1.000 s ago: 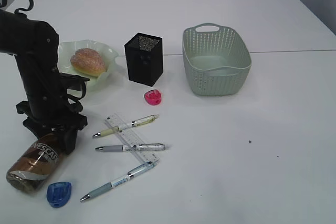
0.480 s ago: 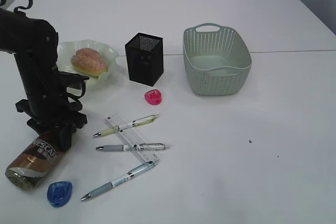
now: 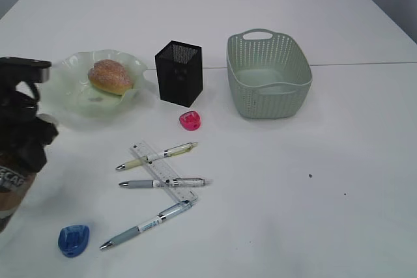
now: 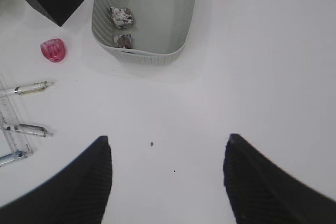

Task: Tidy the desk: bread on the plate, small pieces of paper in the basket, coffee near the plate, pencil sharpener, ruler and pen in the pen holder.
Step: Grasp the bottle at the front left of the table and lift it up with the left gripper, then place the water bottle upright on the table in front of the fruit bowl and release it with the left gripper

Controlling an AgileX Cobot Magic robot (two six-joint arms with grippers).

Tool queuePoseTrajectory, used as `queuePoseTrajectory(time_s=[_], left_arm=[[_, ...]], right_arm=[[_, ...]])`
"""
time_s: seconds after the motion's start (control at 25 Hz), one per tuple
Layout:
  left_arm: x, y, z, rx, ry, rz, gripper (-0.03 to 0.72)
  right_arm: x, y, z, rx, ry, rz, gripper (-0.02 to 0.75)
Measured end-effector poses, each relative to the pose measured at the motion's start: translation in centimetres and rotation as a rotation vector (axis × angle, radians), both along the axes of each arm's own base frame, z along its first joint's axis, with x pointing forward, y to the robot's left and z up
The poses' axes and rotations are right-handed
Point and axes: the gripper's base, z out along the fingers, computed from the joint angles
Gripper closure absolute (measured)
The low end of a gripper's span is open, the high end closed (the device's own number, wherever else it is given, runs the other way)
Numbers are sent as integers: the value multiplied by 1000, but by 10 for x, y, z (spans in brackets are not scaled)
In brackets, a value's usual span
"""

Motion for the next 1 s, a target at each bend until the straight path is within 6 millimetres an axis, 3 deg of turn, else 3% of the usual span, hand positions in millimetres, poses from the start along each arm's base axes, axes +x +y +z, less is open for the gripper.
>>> queuePoseTrajectory(time_s=[0.16, 0.36, 0.48, 0.72, 1.0], left_arm=[[-44, 25, 29, -39, -287, 69, 437], [-98, 38, 62, -92, -713, 99, 437], [-113, 40, 76, -123, -925, 108, 437], [-102, 40, 81, -143, -1087, 118, 437], [-70, 40, 51, -172, -1170, 193, 437]], right_arm=[[0, 0, 0, 0, 0, 0, 246], [0, 0, 0, 0, 0, 0, 246], [0, 0, 0, 0, 0, 0, 246], [0, 0, 0, 0, 0, 0, 246], [0, -1, 0, -12, -3, -4, 246]])
